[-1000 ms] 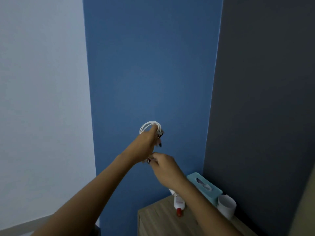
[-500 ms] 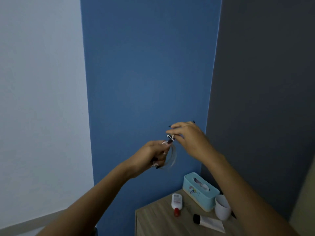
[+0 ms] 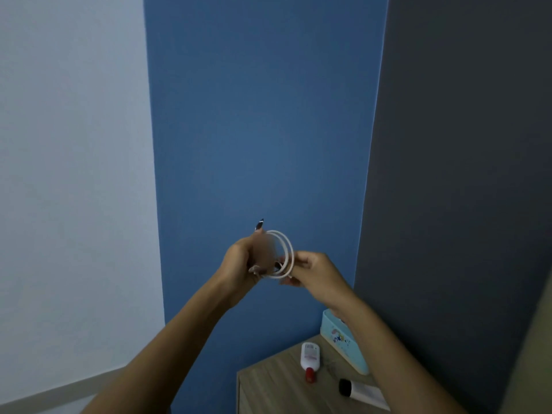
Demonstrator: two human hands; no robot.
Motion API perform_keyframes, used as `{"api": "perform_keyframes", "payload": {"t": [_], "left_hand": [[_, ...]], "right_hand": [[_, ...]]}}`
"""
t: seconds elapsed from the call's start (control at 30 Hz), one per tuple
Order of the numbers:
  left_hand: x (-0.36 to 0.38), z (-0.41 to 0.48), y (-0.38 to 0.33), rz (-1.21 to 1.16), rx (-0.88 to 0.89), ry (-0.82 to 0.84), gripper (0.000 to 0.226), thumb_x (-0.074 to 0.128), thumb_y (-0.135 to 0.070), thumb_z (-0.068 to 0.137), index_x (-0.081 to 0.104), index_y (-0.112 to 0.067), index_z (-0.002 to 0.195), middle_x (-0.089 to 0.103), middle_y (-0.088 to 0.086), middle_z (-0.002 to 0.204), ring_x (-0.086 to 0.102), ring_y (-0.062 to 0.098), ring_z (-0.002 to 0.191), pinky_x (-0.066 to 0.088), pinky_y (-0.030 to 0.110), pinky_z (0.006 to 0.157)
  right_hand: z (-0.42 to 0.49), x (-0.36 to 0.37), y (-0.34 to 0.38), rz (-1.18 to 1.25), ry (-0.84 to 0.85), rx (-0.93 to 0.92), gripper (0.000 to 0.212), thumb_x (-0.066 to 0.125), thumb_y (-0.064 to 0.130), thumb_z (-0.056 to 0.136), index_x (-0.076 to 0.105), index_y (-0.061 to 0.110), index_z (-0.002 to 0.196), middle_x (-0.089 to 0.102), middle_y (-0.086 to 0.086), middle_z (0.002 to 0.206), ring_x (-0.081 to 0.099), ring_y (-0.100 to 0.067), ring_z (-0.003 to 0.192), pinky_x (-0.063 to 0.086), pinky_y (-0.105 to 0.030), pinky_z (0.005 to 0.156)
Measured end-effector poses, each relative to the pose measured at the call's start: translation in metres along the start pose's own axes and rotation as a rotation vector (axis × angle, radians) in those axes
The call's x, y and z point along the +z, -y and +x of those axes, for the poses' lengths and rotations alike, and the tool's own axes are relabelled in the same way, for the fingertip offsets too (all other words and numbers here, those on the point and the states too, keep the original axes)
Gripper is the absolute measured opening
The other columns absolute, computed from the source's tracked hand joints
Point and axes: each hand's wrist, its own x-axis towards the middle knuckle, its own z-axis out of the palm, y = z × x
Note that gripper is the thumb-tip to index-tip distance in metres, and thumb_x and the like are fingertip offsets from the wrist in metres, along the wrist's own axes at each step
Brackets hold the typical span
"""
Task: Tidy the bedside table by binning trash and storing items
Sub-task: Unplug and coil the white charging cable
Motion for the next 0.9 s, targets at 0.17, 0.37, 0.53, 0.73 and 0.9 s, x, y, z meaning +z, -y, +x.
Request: {"api": "perform_keyframes", "payload": {"t": [0.17,0.37,0.53,0.73,0.9], "left_hand": [[-0.013,0.004,0.013,0.442,0.11,-0.18,0.029,0.036,-0.022,0.099,0.039,-0.013,0.072,0.02,-0.002,0.054,0.016,0.011,0.039,0.017,0.028,0.047],[-0.008,0.005,0.017,0.701,0.269,-0.256,0.036,0.033,-0.033,0.103,0.038,-0.015,0.072,0.033,-0.009,0.055,0.024,0.008,0.046,0.023,0.026,0.048],[-0.005,0.009,0.018,0.619,0.246,-0.279,0.035,0.032,-0.027,0.102,0.036,-0.016,0.069,0.029,-0.008,0.054,0.021,0.01,0.046,0.02,0.027,0.048],[-0.01,0.011,0.012,-0.016,-0.015,-0.095,0.042,0.032,-0.028,0.101,0.036,-0.018,0.061,0.027,-0.007,0.048,0.019,0.004,0.029,0.017,0.02,0.036],[-0.006,0.01,0.014,-0.195,-0.096,-0.014,0.044,0.033,-0.029,0.1,0.035,-0.016,0.058,0.028,-0.006,0.047,0.021,0.003,0.025,0.016,0.02,0.033]], "right_hand": [[-0.013,-0.006,0.01,-0.412,-0.1,-0.106,0.015,0.057,0.013,0.092,0.072,0.014,0.094,0.073,0.004,0.083,0.068,-0.005,0.068,0.05,-0.01,0.063],[-0.016,-0.016,0.022,-0.503,-0.252,-0.097,0.01,0.063,0.015,0.087,0.071,0.018,0.083,0.07,0.009,0.07,0.066,0.0,0.062,0.047,-0.009,0.054],[-0.019,-0.012,0.03,-0.178,-0.092,0.046,0.003,0.07,0.018,0.081,0.071,0.015,0.079,0.073,0.005,0.081,0.068,-0.009,0.076,0.055,-0.034,0.077],[-0.009,-0.008,0.02,0.21,0.071,0.091,0.01,0.073,0.012,0.081,0.071,0.02,0.074,0.05,0.012,0.134,0.059,-0.014,0.116,0.05,-0.042,0.099],[-0.008,0.004,0.006,0.404,0.063,0.063,0.018,0.068,0.003,0.082,0.063,0.013,0.069,0.067,-0.006,0.087,0.065,-0.023,0.09,0.056,-0.038,0.087]]}}
